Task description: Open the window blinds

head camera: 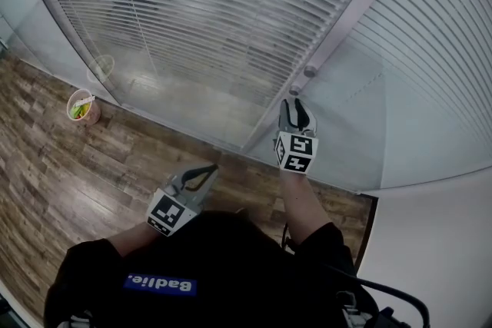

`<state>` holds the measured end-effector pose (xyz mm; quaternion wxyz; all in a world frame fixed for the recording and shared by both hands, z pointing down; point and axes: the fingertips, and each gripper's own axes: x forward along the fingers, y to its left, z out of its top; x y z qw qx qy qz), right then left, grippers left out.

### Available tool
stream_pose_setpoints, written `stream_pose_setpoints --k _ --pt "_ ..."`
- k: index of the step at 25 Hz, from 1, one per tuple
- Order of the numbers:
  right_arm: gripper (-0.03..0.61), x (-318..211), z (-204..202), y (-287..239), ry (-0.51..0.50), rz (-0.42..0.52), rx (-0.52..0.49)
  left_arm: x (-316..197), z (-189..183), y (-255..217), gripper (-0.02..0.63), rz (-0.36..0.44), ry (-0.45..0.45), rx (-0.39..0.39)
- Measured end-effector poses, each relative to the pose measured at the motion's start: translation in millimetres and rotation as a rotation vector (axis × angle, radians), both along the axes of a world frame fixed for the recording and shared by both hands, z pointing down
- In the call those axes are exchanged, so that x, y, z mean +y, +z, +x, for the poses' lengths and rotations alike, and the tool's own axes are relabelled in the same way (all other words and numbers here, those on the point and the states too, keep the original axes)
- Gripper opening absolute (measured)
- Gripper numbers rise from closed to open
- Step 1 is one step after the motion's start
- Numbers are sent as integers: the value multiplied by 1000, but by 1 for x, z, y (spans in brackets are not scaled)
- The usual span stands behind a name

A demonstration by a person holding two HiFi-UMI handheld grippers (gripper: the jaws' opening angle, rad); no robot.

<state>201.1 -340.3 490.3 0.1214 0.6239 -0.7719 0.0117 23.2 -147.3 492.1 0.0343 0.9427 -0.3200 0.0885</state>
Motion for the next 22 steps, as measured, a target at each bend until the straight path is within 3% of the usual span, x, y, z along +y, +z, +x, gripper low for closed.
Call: stream_pose_setpoints --k 7,22 --pt "123 -15 14 2 118 -2 -5 -6 -14 2 0 2 -3 -5" --pt "138 -23 23 10 270 -5 -33 -14 -39 10 0 3 33 1"
